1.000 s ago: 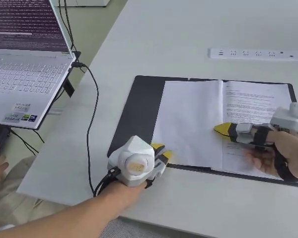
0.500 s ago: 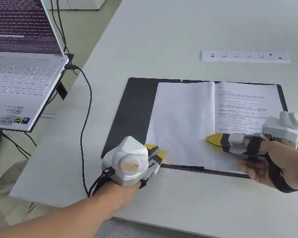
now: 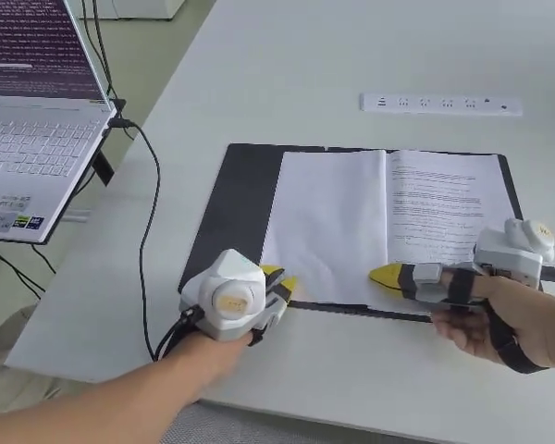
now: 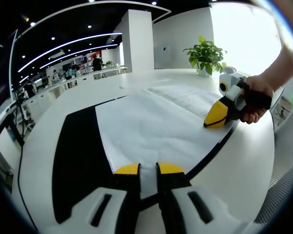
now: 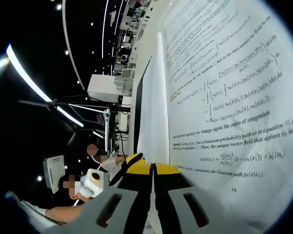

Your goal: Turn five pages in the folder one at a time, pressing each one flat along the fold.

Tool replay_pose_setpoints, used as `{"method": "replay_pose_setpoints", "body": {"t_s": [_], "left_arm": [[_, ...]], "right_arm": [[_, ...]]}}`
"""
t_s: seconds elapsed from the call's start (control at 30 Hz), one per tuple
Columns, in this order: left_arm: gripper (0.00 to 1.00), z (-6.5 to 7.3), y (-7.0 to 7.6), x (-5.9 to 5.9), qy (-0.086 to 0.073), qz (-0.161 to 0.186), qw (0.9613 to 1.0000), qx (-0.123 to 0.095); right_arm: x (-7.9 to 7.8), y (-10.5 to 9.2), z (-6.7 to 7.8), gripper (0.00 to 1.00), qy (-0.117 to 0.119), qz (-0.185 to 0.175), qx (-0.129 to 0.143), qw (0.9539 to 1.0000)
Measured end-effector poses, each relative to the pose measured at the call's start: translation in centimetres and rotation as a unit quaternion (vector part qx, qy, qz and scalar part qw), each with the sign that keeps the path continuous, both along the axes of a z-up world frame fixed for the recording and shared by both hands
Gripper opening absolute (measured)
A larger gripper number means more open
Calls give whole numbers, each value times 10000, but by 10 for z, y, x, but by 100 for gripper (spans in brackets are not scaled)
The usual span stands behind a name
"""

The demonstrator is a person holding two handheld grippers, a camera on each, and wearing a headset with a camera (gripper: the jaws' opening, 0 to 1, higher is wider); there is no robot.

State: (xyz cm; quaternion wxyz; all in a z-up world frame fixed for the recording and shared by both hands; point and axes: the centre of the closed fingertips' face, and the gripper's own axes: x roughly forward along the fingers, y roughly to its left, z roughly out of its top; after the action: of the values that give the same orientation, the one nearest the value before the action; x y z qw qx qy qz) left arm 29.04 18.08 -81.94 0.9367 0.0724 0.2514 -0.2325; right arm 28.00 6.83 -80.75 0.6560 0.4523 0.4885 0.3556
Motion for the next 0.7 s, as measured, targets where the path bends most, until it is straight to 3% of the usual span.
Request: {"method": "replay_pose_setpoints", "body": {"t_s": [0.7], "left_arm": [[11, 1, 0, -1, 13, 34, 10000, 27]], "right_arm": [[-48, 4, 7, 0, 101, 214, 169, 9996]]}}
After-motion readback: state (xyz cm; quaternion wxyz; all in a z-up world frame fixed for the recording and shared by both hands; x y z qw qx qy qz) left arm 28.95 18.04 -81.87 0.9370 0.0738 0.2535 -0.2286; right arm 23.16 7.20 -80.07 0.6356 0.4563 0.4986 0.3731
